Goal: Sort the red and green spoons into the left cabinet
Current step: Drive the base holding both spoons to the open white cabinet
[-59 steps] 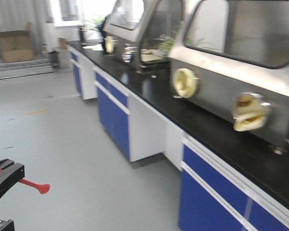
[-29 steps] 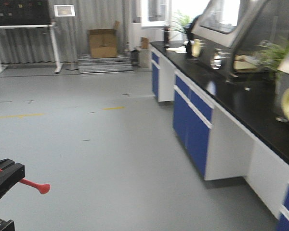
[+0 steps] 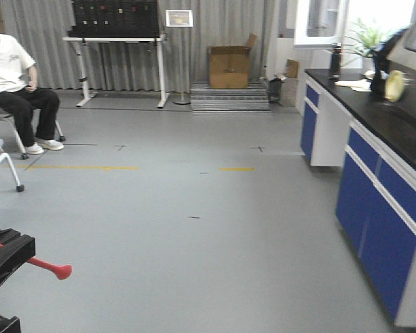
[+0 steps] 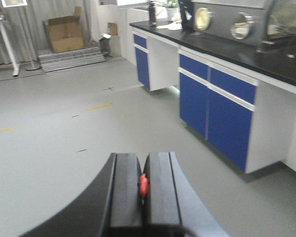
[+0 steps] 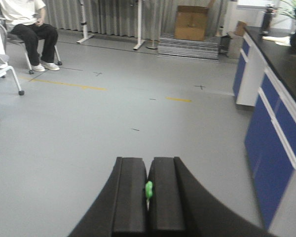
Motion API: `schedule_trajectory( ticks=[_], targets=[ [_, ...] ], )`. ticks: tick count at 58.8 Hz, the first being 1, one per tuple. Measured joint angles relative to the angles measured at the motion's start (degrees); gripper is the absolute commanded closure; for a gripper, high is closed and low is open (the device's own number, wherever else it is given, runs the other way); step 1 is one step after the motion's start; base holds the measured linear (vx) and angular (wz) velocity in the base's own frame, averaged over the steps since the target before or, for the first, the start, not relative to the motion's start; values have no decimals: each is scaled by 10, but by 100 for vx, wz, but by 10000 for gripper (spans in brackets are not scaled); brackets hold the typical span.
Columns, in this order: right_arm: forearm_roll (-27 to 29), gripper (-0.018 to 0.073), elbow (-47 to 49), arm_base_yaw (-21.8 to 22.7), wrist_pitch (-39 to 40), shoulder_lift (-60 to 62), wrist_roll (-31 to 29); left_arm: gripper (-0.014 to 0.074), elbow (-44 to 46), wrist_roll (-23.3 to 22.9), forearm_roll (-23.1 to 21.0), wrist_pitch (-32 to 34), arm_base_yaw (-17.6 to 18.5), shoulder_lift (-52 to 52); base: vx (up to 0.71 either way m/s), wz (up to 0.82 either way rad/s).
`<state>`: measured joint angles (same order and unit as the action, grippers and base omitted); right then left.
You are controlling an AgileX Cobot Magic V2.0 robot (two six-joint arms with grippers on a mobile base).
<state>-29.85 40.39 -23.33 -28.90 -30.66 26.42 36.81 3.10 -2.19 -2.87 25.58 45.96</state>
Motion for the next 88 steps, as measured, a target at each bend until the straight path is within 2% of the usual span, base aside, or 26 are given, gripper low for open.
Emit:
schedule_trajectory(
  ticks=[88],
  targets=[
    [0, 561, 0, 0, 0, 0, 0, 596, 0, 0, 0, 0, 0, 1, 61, 8]
  ],
)
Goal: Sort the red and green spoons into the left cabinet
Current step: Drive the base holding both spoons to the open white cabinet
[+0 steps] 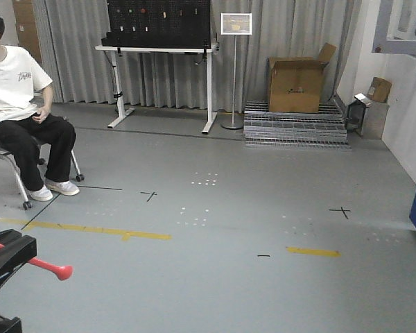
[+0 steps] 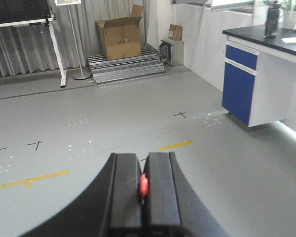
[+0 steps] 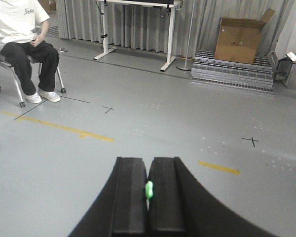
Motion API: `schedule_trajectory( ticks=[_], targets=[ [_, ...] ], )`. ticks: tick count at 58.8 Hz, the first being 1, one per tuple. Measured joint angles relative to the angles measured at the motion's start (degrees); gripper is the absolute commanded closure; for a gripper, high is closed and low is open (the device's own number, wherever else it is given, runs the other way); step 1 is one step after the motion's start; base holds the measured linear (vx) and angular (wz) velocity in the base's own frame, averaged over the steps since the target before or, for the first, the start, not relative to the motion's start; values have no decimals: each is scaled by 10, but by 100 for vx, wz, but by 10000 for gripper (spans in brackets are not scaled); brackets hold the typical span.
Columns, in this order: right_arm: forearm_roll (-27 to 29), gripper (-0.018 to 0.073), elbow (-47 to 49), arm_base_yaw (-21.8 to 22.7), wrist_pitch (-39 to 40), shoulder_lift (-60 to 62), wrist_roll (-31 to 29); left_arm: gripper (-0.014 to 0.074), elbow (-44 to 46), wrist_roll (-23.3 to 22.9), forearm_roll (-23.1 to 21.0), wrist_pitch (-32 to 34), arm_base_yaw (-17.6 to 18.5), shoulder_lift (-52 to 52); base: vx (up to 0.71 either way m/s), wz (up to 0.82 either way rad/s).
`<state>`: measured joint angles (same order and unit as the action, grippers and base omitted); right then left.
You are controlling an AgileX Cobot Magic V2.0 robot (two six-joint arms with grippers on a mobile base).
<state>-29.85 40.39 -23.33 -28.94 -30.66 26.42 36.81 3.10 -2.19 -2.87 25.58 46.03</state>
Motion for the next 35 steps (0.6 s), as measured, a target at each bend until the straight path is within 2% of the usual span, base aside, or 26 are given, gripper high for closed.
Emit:
schedule_trajectory(
  ticks=[35],
  targets=[
    [0, 561, 0, 0, 0, 0, 0, 596, 0, 0, 0, 0, 0, 0, 69, 0]
  ],
)
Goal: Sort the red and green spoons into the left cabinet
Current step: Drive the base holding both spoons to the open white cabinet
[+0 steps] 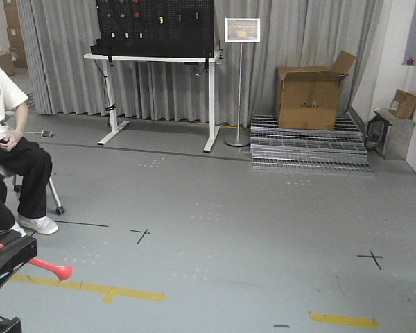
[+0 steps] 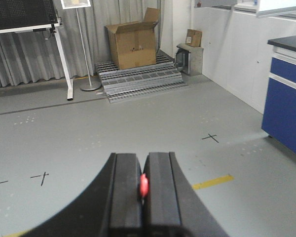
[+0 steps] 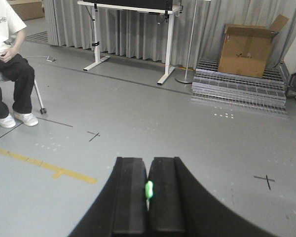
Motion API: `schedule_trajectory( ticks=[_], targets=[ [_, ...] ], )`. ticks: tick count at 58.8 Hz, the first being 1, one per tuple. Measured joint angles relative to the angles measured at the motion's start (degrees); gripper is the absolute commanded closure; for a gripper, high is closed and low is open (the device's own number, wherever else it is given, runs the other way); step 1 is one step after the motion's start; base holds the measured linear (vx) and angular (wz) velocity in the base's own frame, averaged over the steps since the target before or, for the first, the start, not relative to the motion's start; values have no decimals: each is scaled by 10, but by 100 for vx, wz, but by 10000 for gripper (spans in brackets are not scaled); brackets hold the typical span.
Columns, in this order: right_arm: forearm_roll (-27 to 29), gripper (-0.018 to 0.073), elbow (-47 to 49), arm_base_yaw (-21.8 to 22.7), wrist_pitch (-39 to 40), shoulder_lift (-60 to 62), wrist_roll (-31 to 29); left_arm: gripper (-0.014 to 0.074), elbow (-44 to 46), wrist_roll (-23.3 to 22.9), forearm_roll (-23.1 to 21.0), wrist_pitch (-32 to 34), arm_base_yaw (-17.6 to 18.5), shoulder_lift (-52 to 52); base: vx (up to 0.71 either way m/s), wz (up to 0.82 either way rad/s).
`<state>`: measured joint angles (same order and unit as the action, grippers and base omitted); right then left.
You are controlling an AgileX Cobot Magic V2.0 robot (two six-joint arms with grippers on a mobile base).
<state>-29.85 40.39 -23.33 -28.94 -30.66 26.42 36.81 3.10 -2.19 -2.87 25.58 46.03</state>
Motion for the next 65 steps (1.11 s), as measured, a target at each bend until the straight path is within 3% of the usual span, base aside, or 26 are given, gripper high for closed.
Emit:
schedule_trajectory(
  ticks=[65],
  targets=[
    [0, 561, 0, 0, 0, 0, 0, 596, 0, 0, 0, -1, 0, 0, 69, -6]
  ],
)
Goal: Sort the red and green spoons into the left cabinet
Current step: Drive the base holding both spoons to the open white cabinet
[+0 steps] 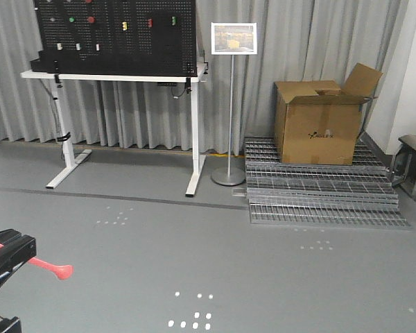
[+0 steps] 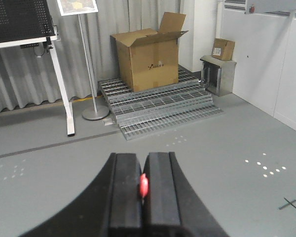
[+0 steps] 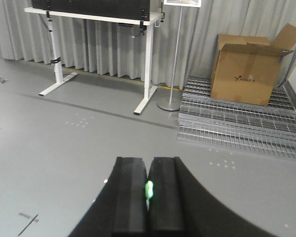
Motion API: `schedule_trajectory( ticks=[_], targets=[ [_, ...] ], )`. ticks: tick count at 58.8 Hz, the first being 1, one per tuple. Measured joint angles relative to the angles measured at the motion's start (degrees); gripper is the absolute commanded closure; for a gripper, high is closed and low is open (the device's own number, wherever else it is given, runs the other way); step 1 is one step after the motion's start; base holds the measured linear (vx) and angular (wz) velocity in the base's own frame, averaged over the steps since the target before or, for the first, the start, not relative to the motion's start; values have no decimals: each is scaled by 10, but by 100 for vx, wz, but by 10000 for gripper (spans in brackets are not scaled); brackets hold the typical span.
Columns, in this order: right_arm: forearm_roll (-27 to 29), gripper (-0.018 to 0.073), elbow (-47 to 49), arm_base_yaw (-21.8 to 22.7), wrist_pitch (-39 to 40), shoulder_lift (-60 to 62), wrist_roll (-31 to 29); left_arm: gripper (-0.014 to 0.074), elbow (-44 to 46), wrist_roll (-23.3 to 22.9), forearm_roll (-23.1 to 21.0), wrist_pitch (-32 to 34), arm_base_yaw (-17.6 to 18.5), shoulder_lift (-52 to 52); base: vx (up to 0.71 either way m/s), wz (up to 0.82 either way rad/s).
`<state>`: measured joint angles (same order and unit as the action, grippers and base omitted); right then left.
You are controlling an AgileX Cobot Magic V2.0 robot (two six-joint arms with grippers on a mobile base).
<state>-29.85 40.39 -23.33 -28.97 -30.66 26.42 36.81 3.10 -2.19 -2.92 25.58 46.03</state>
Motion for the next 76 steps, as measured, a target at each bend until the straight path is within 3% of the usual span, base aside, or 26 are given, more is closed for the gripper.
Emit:
schedule_trajectory(
  ticks=[41, 76],
  targets=[
    [0, 561, 0, 0, 0, 0, 0, 596, 0, 0, 0, 0, 0, 0, 69, -4],
    [0, 561, 0, 0, 0, 0, 0, 596, 0, 0, 0, 0, 0, 0, 64, -32]
  ],
)
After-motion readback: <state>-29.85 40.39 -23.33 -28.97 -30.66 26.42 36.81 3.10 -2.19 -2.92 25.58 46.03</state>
